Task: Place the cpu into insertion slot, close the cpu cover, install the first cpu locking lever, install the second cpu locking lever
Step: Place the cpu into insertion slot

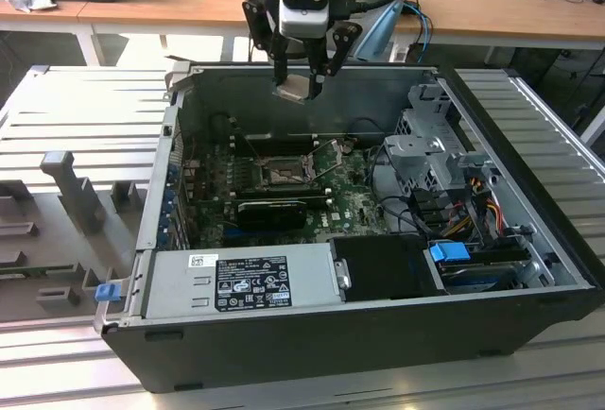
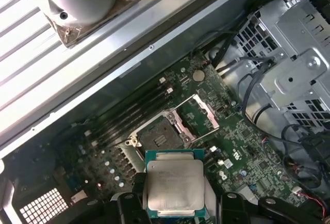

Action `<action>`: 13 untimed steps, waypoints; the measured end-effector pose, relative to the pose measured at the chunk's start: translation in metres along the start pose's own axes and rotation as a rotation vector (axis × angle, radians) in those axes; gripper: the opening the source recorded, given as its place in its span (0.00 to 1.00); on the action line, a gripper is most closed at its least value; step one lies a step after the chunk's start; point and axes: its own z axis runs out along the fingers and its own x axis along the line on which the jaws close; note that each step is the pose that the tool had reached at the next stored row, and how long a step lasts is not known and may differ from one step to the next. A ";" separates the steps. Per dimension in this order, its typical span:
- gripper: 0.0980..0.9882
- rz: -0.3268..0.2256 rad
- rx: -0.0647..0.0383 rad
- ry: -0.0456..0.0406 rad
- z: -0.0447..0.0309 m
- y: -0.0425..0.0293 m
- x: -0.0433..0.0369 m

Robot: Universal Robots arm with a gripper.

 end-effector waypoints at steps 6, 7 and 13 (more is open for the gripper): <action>0.48 0.023 -0.001 -0.0020 0.0000 0.0000 0.0000; 0.48 0.026 0.000 -0.0022 0.0000 0.0000 0.0000; 0.48 0.046 -0.001 -0.0040 0.0001 0.0000 0.0001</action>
